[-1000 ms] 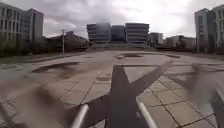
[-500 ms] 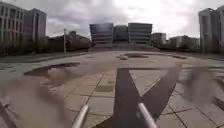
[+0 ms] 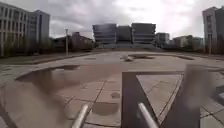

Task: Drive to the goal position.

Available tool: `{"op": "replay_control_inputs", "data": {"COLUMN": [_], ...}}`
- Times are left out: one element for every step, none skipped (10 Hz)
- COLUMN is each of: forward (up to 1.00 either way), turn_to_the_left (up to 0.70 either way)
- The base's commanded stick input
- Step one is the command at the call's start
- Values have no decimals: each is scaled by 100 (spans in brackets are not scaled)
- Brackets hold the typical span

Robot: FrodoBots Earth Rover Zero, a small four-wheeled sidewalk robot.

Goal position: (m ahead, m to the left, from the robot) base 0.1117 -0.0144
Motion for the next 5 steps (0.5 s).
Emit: {"op": "replay_control_inputs", "data": {"forward": [100,100,100,100,100], "turn_to_the_left": [0,0,0,0,0]}}
